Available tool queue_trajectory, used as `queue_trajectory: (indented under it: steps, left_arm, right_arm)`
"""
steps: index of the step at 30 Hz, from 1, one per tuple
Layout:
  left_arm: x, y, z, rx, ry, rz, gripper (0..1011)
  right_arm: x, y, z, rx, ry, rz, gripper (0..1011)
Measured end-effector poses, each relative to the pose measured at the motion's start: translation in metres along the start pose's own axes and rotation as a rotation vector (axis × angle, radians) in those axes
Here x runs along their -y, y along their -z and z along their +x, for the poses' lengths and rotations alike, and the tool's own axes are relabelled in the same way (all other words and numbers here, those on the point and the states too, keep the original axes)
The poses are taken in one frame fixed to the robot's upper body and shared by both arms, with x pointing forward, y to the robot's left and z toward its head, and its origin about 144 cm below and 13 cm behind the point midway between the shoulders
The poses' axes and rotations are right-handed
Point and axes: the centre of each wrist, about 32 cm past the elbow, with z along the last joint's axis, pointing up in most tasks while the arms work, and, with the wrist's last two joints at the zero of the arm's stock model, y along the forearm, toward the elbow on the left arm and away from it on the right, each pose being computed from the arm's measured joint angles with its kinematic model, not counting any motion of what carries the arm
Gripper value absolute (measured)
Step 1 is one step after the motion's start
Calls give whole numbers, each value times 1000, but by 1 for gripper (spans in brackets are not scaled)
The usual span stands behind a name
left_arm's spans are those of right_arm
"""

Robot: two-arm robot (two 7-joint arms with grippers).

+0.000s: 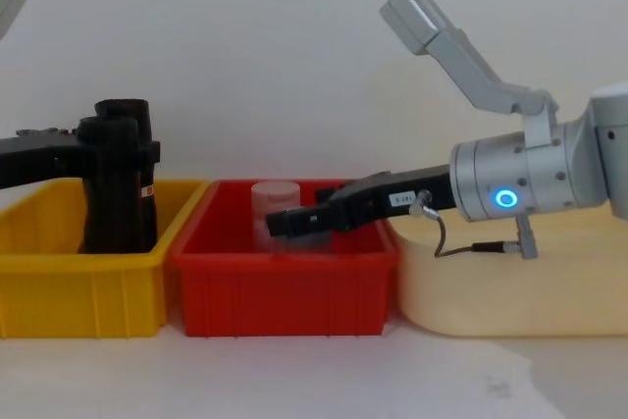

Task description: Pick up the garbage bag with the one hand and transfer it to the other hand.

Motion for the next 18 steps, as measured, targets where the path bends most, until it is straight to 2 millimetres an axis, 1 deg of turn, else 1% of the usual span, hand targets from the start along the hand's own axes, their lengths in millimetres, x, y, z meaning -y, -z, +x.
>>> queue_trajectory:
  steps: [12, 14, 15, 17, 18]
  left_arm:
    - [0, 0, 0, 0, 0, 0, 1001]
    - [0, 0, 0, 0, 0, 0, 1001]
    - [0, 0, 0, 0, 0, 0, 1001]
    - [0, 0, 0, 0, 0, 0, 1001]
    - [0, 0, 0, 0, 0, 0, 1001]
  right_arm:
    - [-3, 1, 2, 11, 2, -11, 1001]
    - [-3, 1, 2, 12, 2, -12, 981]
    - [-3, 1, 2, 13, 2, -12, 945]
    - [-3, 1, 2, 13, 3, -13, 918]
    - [-3, 1, 2, 14, 3, -13, 889]
